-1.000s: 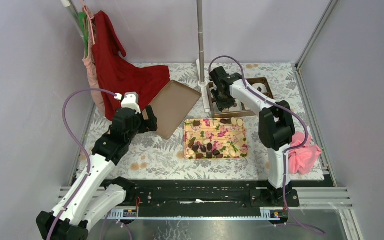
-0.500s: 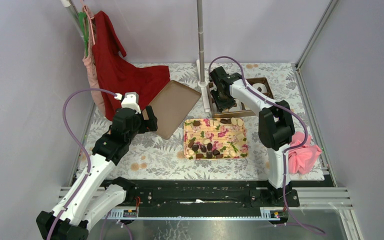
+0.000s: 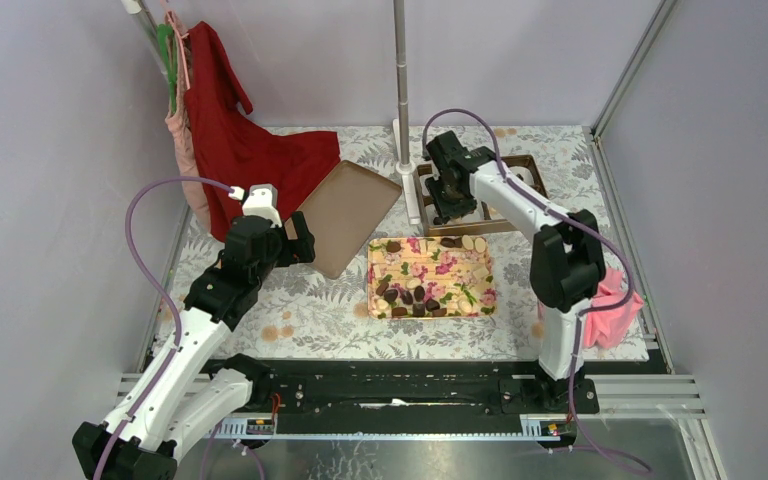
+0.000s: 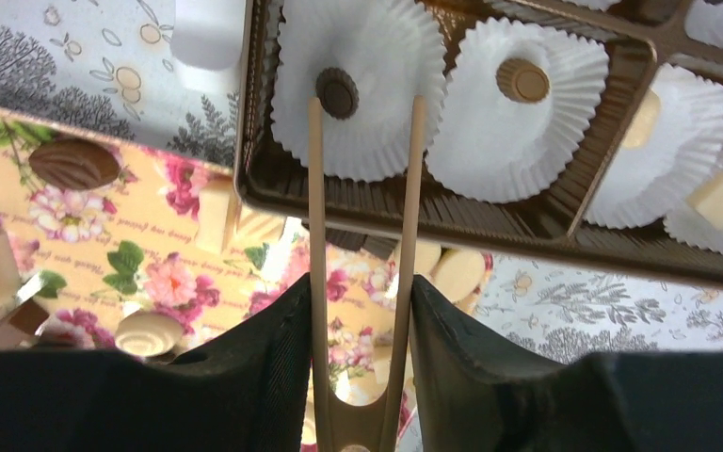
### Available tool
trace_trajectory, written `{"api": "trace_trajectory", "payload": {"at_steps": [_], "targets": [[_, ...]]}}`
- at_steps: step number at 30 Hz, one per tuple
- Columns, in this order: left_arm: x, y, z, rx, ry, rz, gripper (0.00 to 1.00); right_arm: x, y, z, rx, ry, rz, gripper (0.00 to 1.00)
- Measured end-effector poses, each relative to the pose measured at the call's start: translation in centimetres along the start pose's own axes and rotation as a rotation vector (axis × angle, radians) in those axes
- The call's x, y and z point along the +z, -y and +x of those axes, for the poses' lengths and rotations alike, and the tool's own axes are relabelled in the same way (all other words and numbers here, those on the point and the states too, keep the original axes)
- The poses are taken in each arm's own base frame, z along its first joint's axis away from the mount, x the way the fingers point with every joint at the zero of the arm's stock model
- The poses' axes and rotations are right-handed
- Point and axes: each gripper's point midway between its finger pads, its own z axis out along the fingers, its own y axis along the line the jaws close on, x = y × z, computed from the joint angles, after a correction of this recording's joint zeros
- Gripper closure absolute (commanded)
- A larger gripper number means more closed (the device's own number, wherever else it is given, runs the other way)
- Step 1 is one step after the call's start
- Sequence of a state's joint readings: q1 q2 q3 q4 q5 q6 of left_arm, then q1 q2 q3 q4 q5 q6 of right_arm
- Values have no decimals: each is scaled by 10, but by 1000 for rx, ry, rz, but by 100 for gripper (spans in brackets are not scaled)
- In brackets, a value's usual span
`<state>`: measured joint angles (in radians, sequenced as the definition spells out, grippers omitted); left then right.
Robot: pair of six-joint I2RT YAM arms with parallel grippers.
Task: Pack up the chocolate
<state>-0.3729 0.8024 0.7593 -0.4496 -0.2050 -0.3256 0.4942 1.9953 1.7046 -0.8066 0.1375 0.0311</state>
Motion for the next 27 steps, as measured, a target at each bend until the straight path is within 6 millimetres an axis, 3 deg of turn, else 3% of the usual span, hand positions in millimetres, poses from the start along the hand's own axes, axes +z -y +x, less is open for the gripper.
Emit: {"api": "trace_trajectory", "payload": {"at_steps": [6,14,22,27], "targets": [[-1,0,-1,-1,3,1,1,-31,5,15,16,58,-4,55],[-3,0,-3,-3,12,4,1,-59,12,65,63,99,-8,54],[-5,0,-4,-5,22,7,1,-73,26,112,172,181,42,50],[-5,1,-5,-5,25,9,1,-66,42,138,296,219,131,51]]}}
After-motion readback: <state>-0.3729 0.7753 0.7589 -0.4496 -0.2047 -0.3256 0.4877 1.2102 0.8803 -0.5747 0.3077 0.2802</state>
